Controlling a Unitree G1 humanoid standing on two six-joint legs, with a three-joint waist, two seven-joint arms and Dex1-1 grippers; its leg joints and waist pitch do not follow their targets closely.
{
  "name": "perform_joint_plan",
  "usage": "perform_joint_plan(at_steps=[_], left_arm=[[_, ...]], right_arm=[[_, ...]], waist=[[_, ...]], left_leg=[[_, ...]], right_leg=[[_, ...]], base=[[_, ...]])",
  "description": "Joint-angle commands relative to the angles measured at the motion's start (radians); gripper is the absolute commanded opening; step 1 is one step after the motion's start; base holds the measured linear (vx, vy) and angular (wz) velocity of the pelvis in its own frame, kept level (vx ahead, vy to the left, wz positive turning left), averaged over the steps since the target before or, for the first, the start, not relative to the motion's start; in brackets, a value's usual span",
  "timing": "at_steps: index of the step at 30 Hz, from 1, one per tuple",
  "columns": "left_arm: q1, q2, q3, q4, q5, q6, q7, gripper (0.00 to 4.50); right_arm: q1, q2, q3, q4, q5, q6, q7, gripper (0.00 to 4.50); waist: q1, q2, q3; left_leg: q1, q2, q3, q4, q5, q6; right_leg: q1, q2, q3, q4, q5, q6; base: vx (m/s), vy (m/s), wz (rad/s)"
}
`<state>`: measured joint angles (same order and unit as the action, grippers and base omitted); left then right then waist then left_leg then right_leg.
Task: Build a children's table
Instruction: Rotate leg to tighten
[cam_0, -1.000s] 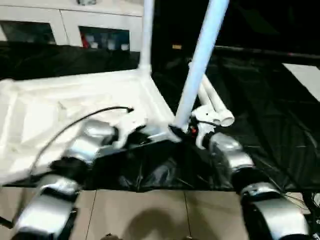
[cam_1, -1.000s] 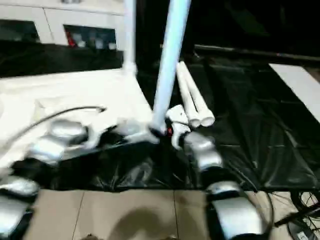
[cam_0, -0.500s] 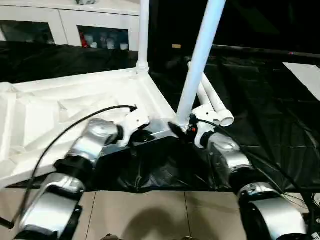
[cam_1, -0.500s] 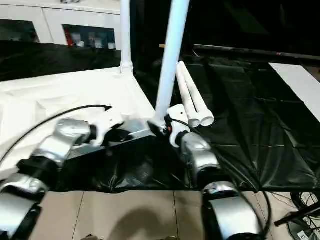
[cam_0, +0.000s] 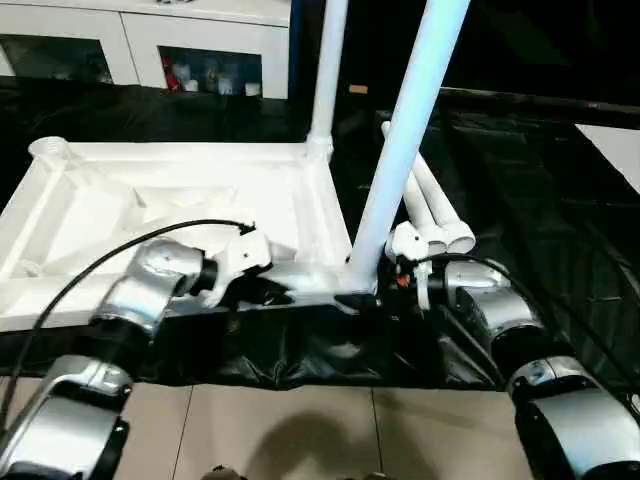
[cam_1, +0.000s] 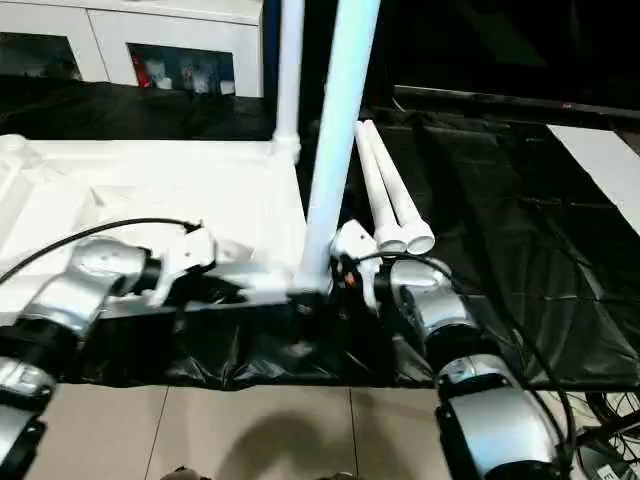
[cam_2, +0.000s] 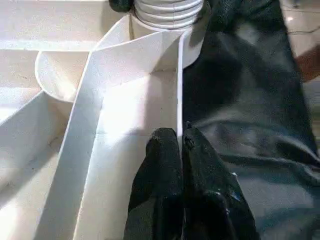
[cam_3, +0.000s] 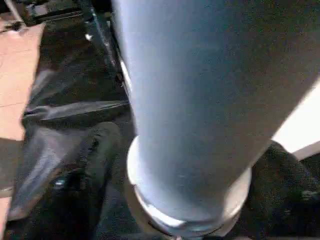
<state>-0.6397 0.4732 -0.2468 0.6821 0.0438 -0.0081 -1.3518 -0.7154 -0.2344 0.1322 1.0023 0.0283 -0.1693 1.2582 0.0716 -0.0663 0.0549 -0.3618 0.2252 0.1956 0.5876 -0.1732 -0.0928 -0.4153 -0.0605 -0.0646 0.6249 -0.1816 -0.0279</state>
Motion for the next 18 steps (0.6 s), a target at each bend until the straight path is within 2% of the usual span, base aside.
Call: perform_joint_plan(at_steps=[1, 7, 10, 13, 14, 15, 17, 18], left_arm=[[0.006, -0.012, -0.018, -0.025, -0.033, -0.017, -0.046, 0.00], [0.005, -0.006, -0.018, -0.020, -0.027, -0.021, -0.053, 0.00], [-0.001, -0.023, -0.004, -0.010, -0.019, -0.009, 0.006, 0.00], [-0.007, -0.033, -0.001, 0.001, -0.007, -0.003, 0.049, 0.00], [-0.020, -0.070, 0.020, 0.015, 0.003, 0.037, 0.156, 0.00], [-0.020, -0.070, 0.020, 0.015, 0.003, 0.037, 0.156, 0.00], [-0.025, -0.103, 0.030, 0.010, 0.012, 0.070, 0.234, 0.00], [-0.024, -0.122, 0.031, 0.000, 0.022, 0.088, 0.277, 0.00]], right_arm=[[-0.021, 0.005, 0.027, -0.022, -0.005, 0.004, 0.039, 3.51], [-0.001, 0.016, 0.031, -0.040, 0.000, 0.007, 0.046, 3.01], [0.029, 0.033, 0.019, -0.064, 0.009, 0.036, -0.006, 2.82], [0.041, 0.044, 0.010, -0.071, 0.012, 0.056, -0.040, 2.74], [0.065, 0.079, -0.011, -0.080, 0.007, 0.046, -0.167, 2.73], [0.065, 0.079, -0.011, -0.080, 0.007, 0.046, -0.167, 2.72], [0.072, 0.118, -0.036, -0.067, -0.008, 0.055, -0.338, 2.72], [0.072, 0.144, -0.054, -0.056, -0.005, 0.059, -0.415, 2.71]], waist=[[0.004, 0.004, -0.062], [0.008, 0.007, -0.065], [0.010, 0.006, -0.065], [0.010, 0.005, -0.061], [0.009, 0.003, -0.060], [0.007, 0.003, -0.057], [0.001, 0.001, -0.057], [-0.002, 0.005, -0.058]], left_leg=[[0.010, 0.021, -0.006, -0.063, -0.214, 0.038], [0.010, 0.021, -0.005, -0.063, -0.197, 0.034], [0.008, 0.020, -0.004, -0.063, -0.189, 0.036], [0.012, 0.018, -0.005, -0.064, -0.212, 0.026], [0.012, 0.018, -0.006, -0.065, -0.223, 0.019], [0.017, 0.018, -0.008, -0.068, -0.239, 0.009], [0.014, 0.014, -0.014, -0.072, -0.247, -0.011], [0.018, 0.013, -0.014, -0.071, -0.258, -0.013]], right_leg=[[0.051, -0.075, 0.049, -0.075, -0.255, -0.204], [0.051, -0.074, 0.049, -0.070, -0.212, -0.212], [0.052, -0.073, 0.049, -0.068, -0.195, -0.214], [0.048, -0.075, 0.050, -0.076, -0.254, -0.195], [0.048, -0.077, 0.051, -0.080, -0.287, -0.183], [0.042, -0.079, 0.052, -0.086, -0.325, -0.173], [0.046, -0.079, 0.050, -0.088, -0.381, -0.150], [0.043, -0.080, 0.051, -0.092, -0.397, -0.146]], base=[[0.000, 0.000, 0.00], [0.000, 0.000, 0.00], [0.000, 0.000, 0.00], [0.000, 0.000, 0.00], [0.000, 0.000, 0.00], [0.000, 0.000, 0.00], [0.000, 0.000, 0.00], [0.000, 0.000, 0.00]])
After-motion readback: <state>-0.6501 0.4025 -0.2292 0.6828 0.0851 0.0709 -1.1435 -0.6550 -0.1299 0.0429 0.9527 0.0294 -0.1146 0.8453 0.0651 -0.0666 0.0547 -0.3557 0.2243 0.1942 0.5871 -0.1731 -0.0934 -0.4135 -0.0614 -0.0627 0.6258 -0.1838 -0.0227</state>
